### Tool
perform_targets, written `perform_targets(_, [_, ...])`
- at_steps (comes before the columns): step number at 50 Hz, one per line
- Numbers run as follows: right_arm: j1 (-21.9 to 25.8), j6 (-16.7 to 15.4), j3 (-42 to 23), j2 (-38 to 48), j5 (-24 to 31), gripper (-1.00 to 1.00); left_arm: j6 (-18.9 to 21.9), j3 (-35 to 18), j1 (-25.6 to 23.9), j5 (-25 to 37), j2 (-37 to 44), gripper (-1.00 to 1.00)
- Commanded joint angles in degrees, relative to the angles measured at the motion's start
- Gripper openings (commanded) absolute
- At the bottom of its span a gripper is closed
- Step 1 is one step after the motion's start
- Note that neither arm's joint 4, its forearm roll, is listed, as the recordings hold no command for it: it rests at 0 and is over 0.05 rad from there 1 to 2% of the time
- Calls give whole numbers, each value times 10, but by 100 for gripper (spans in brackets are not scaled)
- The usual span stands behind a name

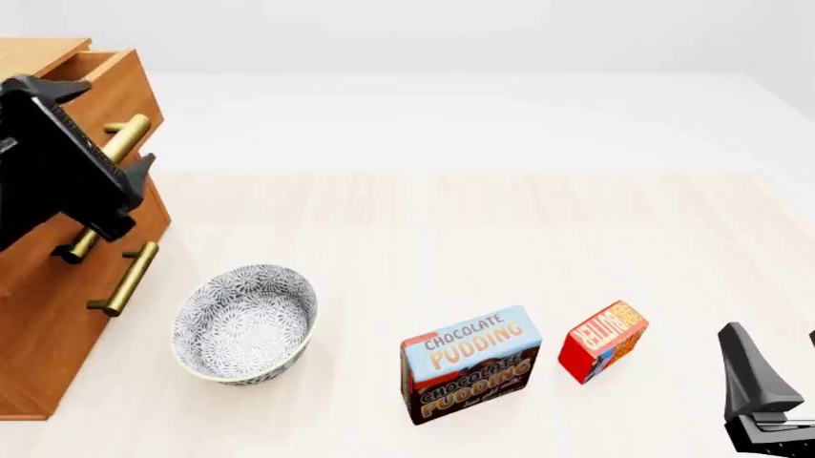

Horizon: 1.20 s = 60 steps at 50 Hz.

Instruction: Put the butter at the back in the top drawer of the cabinet and close it.

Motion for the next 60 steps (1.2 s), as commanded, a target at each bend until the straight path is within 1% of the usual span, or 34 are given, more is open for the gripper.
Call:
perform_targets(1, [0, 0, 0, 0, 0, 100, -90, -87, -41, 167, -76, 100])
perform_targets(7, [0, 0, 0, 0, 0, 100, -96, -95, -34, 184, -92, 100])
perform_targets(8, [0, 0, 0, 0, 0, 100, -104, -105, -33, 197, -95, 100])
perform_targets(12, [0, 0, 0, 0, 0, 100, -162, -162, -44, 252, -66, 100])
perform_targets(13, [0, 0, 0, 0, 0, 100, -188, -189, -48, 274, -54, 100])
perform_targets(14, [0, 0, 0, 0, 0, 100, -195, -199, -46, 286, -52, 100])
perform_targets(16, [0, 0, 0, 0, 0, 100, -224, -229, -47, 312, -39, 100])
perform_targets(17, [0, 0, 0, 0, 0, 100, -226, -234, -45, 318, -39, 100])
perform_targets(18, [0, 0, 0, 0, 0, 100, -235, -244, -47, 326, -32, 100])
perform_targets(19, [0, 0, 0, 0, 0, 100, -256, -263, -49, 342, -21, 100])
perform_targets(23, [0, 0, 0, 0, 0, 100, -285, -291, -47, 369, -8, 100])
perform_targets(25, [0, 0, 0, 0, 0, 100, -301, -309, -60, 380, 7, 100])
perform_targets(28, [0, 0, 0, 0, 0, 100, -338, -355, -61, 412, 15, 100])
perform_targets(32, [0, 0, 0, 0, 0, 100, -363, -379, -52, 433, 13, 100])
perform_targets(35, [0, 0, 0, 0, 0, 100, -392, -395, -54, 454, 25, 100])
perform_targets(36, [0, 0, 0, 0, 0, 100, -392, -395, -54, 454, 25, 100])
perform_targets(38, [0, 0, 0, 0, 0, 100, -405, -401, -43, 466, 20, 100])
perform_targets(41, [0, 0, 0, 0, 0, 100, -456, -422, -45, 501, 44, 100])
perform_targets(43, [0, 0, 0, 0, 0, 100, -448, -423, -38, 504, 33, 100])
perform_targets(45, [0, 0, 0, 0, 0, 100, -464, -433, -42, 514, 38, 100])
perform_targets(49, [0, 0, 0, 0, 0, 100, -460, -429, -37, 514, 28, 100])
perform_targets(50, [0, 0, 0, 0, 0, 100, -436, -415, -29, 507, 14, 100])
perform_targets(52, [0, 0, 0, 0, 0, 100, -467, -426, -31, 520, 18, 100])
perform_targets(54, [0, 0, 0, 0, 0, 100, -465, -426, -25, 523, 13, 100])
perform_targets(57, [0, 0, 0, 0, 0, 100, -473, -424, -22, 523, 7, 100])
perform_targets(60, [0, 0, 0, 0, 0, 100, -493, -421, -27, 521, 6, 100])
